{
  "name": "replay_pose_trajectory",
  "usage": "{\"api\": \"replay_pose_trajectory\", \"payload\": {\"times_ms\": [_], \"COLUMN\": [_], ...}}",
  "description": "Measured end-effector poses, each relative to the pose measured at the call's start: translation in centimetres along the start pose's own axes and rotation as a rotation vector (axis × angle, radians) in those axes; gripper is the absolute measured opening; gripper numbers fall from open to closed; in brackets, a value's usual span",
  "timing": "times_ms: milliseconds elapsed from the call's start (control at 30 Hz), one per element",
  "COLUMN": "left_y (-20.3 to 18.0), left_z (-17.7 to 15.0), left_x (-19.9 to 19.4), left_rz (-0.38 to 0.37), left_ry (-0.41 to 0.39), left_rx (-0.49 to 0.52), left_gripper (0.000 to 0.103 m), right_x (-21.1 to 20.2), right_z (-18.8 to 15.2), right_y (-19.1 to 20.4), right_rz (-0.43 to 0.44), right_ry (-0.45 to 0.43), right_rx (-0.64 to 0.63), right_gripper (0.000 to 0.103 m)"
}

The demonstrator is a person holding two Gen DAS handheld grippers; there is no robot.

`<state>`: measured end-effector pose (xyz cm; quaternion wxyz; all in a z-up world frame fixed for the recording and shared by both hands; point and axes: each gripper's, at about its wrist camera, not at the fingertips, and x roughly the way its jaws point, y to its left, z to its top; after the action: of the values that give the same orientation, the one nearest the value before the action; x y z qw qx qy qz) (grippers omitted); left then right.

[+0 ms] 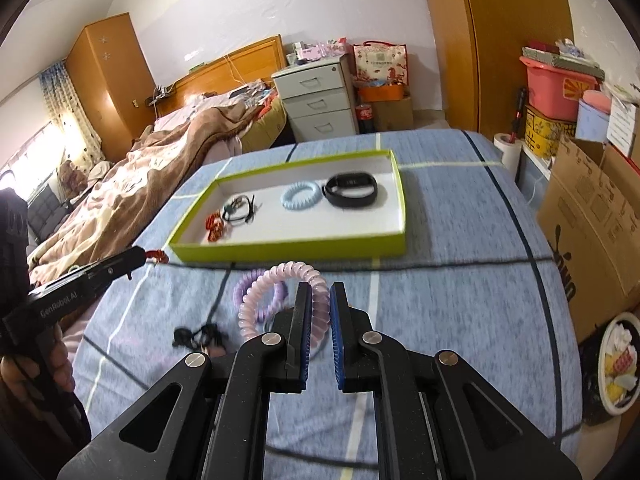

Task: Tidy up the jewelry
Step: 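Carry the red charm in the left gripper and pink coil in the right over the green box, then open the left gripper to release the red charm while the right releases the pink coil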

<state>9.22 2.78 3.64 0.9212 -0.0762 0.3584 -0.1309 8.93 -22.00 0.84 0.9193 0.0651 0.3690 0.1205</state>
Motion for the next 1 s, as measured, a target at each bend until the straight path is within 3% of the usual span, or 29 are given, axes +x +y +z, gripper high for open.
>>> {"api": "replay_pose_trajectory", "payload": {"times_ms": [500, 1000], "left_y": [0.2, -0.2], "left_z": [5.2, 8.2], "left_x": [4.0, 10.9], "left_rz": [-0.021, -0.042], "left_ry": [0.018, 0.09], "left_rx": [0.036, 0.043], "left_gripper": [0.019, 0.019], "right_x": [4.6, 10.0], "right_z": [5.3, 6.4], "right_y": [-0.8, -2.7], "right_rz": [-0.043, -0.089], "right_ry": [0.03, 0.137], "right_rx": [0.0, -0.014], "right_gripper": [0.01, 0.01]}}
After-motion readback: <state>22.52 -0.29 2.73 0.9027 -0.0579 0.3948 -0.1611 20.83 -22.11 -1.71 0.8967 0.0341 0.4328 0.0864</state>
